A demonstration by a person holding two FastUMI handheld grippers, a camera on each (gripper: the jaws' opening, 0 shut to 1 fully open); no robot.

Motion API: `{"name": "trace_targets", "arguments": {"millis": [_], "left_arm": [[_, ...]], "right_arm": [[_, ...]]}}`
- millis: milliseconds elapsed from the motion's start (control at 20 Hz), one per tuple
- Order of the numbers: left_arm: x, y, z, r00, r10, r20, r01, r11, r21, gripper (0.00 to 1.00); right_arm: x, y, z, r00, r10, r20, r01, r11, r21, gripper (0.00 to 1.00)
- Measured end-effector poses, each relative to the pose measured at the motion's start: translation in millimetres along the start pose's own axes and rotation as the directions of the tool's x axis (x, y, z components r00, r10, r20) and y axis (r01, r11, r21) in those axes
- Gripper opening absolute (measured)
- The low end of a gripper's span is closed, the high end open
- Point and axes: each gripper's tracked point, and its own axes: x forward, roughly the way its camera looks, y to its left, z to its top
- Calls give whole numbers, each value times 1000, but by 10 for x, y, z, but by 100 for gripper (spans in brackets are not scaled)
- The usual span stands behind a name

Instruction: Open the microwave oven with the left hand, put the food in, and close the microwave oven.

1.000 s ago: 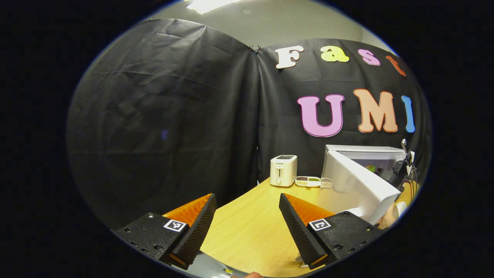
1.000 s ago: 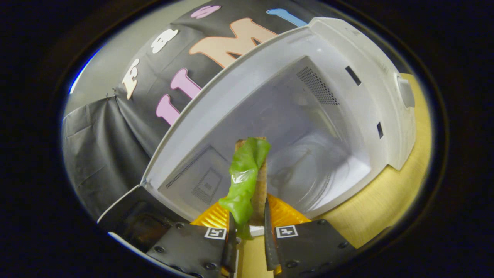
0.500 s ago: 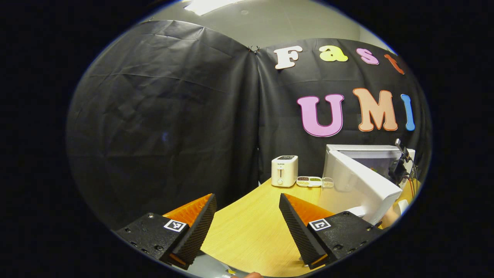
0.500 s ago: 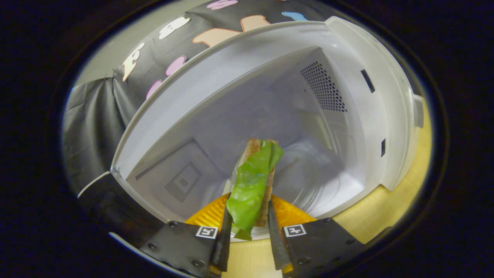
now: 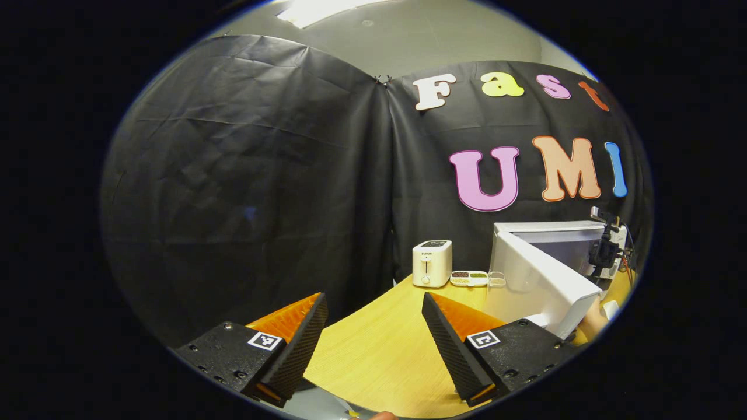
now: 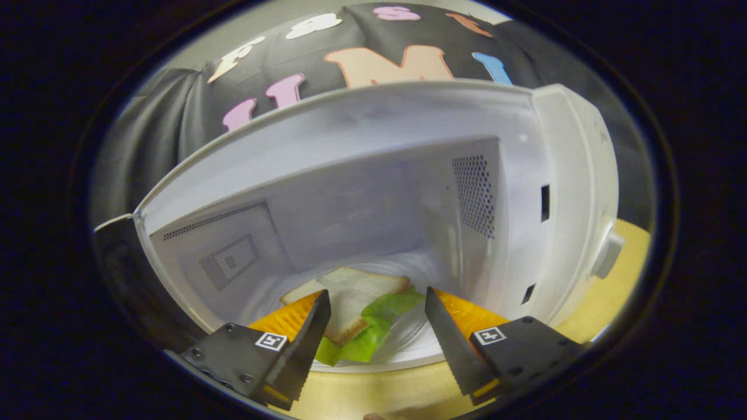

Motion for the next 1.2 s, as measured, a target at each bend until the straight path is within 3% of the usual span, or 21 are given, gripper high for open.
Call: {"name": "trace_targets", "arguments": {"millis": [50, 500, 550, 600, 950, 1200], "left_arm": [[-5, -11, 5, 1000, -3, 1, 3, 1000, -2, 99], [14, -21, -23, 1000, -4, -10, 4, 1000, -7, 99], [17, -38, -34, 1000, -9, -12, 9, 1000, -9, 99], [14, -50, -41, 1000, -12, -15, 12, 1000, -13, 100], [6, -175, -65, 999, -38, -25, 37, 999, -35, 100], [-26, -206, -17, 999, -37, -14, 37, 998, -44, 100]], "right_arm": [[-38, 21, 35, 1000, 16, 13, -16, 1000, -15, 92], [-670, 68, 525, 985, 152, 80, -145, 986, -80, 92], [-757, 47, 544, 983, 171, 71, -165, 983, -82, 99], [-848, 11, 566, 980, 189, 60, -183, 979, -89, 99], [-1393, -607, 846, 970, 239, 38, -233, 965, -122, 99], [-1611, -1222, 1389, 975, 192, 113, -178, 976, -129, 99]]}}
